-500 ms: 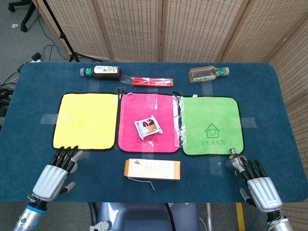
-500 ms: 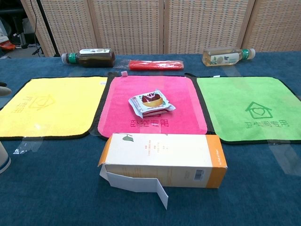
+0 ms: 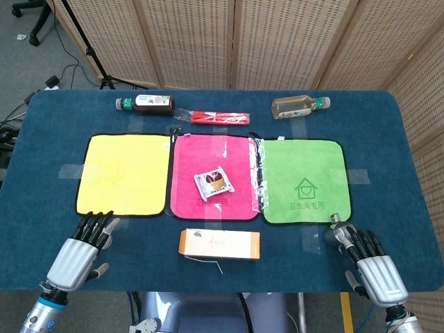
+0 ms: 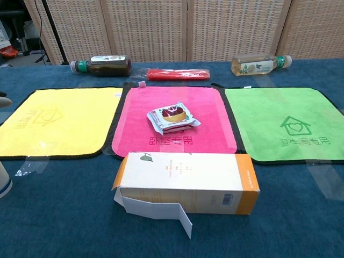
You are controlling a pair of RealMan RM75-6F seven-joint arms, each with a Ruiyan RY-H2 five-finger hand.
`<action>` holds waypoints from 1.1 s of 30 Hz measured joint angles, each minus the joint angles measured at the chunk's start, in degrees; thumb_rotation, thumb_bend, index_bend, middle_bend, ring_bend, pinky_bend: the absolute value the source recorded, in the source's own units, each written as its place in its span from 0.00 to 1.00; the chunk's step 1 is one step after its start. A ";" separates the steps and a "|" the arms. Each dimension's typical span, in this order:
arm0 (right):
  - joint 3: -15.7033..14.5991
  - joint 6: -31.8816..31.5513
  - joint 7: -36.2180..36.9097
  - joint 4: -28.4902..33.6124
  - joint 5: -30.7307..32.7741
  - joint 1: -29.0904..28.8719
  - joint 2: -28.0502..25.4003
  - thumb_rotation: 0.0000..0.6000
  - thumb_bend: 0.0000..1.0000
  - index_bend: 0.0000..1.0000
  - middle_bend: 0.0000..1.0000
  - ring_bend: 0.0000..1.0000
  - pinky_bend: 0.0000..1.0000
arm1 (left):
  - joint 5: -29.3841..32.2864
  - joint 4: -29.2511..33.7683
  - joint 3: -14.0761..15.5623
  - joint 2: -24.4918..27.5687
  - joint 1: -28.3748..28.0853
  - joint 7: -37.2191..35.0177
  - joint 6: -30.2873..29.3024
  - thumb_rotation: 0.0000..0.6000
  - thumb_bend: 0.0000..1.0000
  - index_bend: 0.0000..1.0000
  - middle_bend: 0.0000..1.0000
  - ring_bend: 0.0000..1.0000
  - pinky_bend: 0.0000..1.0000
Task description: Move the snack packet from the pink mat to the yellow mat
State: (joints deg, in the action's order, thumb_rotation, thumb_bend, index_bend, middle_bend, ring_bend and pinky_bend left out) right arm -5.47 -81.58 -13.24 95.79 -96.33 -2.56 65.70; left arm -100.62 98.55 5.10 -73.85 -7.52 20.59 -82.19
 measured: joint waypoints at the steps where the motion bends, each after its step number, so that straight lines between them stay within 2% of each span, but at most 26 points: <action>1: 0.01 0.12 -0.09 0.01 0.11 -0.01 0.02 1.00 0.44 0.10 0.00 0.00 0.00 | 0.06 -0.03 -0.02 0.01 -0.01 -0.05 0.03 1.00 0.08 0.00 0.00 0.00 0.00; 16: -0.12 -1.36 0.12 -0.34 -1.04 0.40 0.02 1.00 0.44 0.10 0.00 0.00 0.00 | -0.72 0.51 0.26 0.09 0.39 0.87 -0.57 1.00 0.08 0.00 0.00 0.00 0.00; 21: 0.38 -4.00 1.00 -1.21 -2.47 0.79 0.44 1.00 0.44 0.10 0.00 0.00 0.00 | -0.97 0.69 0.35 0.06 0.53 1.14 -0.75 1.00 0.08 0.00 0.00 0.00 0.00; 28: 0.99 -8.20 2.31 -3.28 -5.19 1.69 1.63 1.00 0.44 0.02 0.00 0.00 0.00 | -0.94 0.71 0.31 0.11 0.64 1.12 -0.81 1.00 0.08 0.00 0.00 0.00 0.00; 33: 1.34 -10.00 2.57 -3.58 -5.91 2.14 1.76 1.00 0.44 0.02 0.00 0.00 0.00 | -1.01 0.73 0.31 0.08 0.64 1.25 -0.74 1.00 0.08 0.00 0.00 0.00 0.00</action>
State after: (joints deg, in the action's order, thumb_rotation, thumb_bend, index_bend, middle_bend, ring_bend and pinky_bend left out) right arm -4.13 -91.58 -10.67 92.21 -102.23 -0.42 67.46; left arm -101.63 99.27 5.41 -73.77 -6.87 21.84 -82.93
